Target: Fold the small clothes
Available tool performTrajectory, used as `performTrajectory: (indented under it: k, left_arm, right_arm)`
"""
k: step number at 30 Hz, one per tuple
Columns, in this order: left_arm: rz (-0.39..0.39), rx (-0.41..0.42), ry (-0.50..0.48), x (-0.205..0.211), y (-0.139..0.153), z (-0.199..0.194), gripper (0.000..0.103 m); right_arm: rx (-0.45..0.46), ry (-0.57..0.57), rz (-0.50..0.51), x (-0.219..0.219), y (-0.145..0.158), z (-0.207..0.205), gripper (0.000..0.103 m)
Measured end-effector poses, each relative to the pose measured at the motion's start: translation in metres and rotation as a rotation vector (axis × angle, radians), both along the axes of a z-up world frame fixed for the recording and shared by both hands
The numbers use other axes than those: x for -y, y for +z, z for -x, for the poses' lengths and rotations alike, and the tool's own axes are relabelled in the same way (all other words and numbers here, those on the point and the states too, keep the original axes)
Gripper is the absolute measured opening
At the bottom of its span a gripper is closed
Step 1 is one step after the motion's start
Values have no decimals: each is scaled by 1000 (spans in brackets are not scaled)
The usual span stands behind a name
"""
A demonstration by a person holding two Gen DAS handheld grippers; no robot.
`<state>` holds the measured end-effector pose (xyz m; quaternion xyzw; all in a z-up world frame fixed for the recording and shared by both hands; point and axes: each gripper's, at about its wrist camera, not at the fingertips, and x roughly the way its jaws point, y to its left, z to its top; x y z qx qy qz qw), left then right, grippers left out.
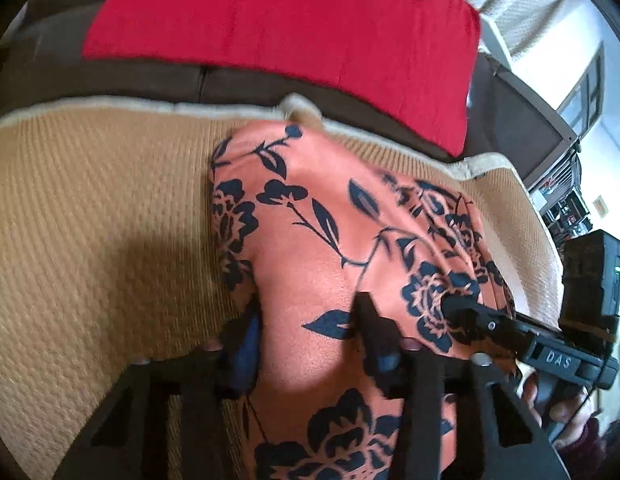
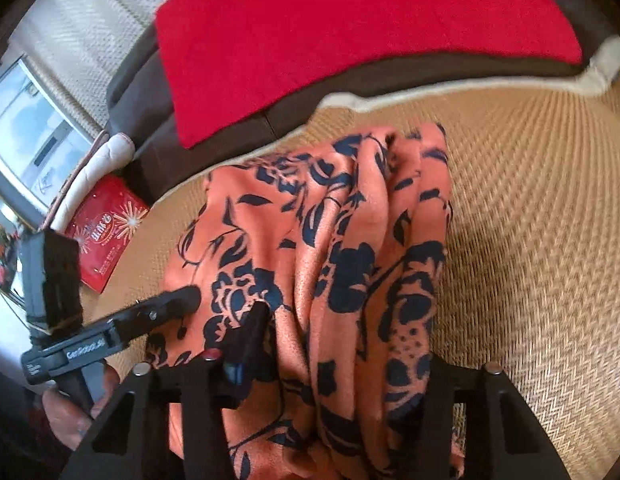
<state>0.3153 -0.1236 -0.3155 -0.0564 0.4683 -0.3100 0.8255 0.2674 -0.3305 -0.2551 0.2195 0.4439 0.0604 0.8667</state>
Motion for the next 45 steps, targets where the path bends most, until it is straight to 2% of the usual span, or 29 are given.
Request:
performTrajectory:
  k: [4, 8, 11, 13, 16, 17, 19, 21, 25, 29, 31, 33, 38, 45]
  left_arm:
    - [23, 22, 18, 1, 11, -7, 38]
    - [26, 52, 40, 3, 20, -17, 38]
    - [-44, 50, 84, 7, 12, -29, 40]
    - [-103, 34, 120, 14, 0, -34, 48]
    - [-131, 18, 153, 18, -11, -38, 59]
    - [-141, 26, 157, 19, -10, -37, 63]
    - [-160, 56, 159, 18, -3, -33, 63]
    - [-185, 129, 176, 17, 9, -26, 63]
    - [-190, 229, 187, 13, 26, -14, 64]
    - [-218, 277, 196, 4, 32, -4, 65]
    - [-229, 277, 198, 4, 31, -7, 65]
    - [-230, 273, 197, 3, 31, -8, 65]
    - [-244, 274, 204, -2, 32, -8, 65]
    - [-269, 256, 206, -3, 26, -12, 65]
  right_arm:
    - [86, -31, 2, -5, 17, -5, 43]
    - [117, -65, -10, 0, 24, -13, 42]
    - [93, -80, -14, -2, 17, -26, 42]
    - [49, -89, 29, -4, 4, -41, 43]
    - [43, -84, 99, -15, -3, -65, 49]
    - [41, -88, 92, -14, -3, -67, 50]
    - [18, -108, 53, -8, -1, -67, 51]
    - [24, -117, 62, -7, 6, -59, 53]
    - [120, -152, 159, -9, 38, -34, 53]
    - [248, -147, 117, -9, 59, -9, 53]
    - [266, -127, 147, -17, 62, -9, 53]
    - [198, -118, 174, -23, 53, -18, 52]
    - [-17, -88, 147, -25, 14, -46, 51]
    - [-54, -79, 92, -26, 10, -47, 51]
